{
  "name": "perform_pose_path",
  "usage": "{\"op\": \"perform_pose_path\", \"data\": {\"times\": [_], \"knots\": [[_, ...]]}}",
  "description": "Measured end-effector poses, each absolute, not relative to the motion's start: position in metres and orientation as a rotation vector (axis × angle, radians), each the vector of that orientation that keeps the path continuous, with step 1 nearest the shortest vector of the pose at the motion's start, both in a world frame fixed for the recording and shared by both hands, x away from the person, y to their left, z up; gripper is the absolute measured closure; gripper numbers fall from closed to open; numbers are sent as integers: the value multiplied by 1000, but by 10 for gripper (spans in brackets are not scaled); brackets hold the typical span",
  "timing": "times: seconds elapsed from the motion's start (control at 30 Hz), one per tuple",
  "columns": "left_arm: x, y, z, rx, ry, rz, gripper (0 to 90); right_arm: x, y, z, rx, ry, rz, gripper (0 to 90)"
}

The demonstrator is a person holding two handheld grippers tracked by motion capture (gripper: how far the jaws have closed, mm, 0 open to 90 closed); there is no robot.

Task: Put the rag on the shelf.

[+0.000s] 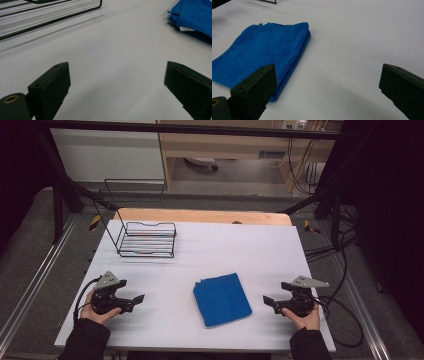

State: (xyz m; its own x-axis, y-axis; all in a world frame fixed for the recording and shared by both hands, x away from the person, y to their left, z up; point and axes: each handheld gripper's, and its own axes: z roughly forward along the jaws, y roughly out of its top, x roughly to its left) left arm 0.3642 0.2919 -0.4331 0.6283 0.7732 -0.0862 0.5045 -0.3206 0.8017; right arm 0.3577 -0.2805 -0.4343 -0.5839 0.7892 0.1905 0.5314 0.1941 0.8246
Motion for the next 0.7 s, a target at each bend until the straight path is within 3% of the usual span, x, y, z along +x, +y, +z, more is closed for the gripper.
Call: {"op": "perform_pose_path", "data": {"times": [0.7], "knots": [[365, 283, -429, 1987, 1017, 385, 64, 359, -269, -431, 1240, 2213, 1300, 25]]}}
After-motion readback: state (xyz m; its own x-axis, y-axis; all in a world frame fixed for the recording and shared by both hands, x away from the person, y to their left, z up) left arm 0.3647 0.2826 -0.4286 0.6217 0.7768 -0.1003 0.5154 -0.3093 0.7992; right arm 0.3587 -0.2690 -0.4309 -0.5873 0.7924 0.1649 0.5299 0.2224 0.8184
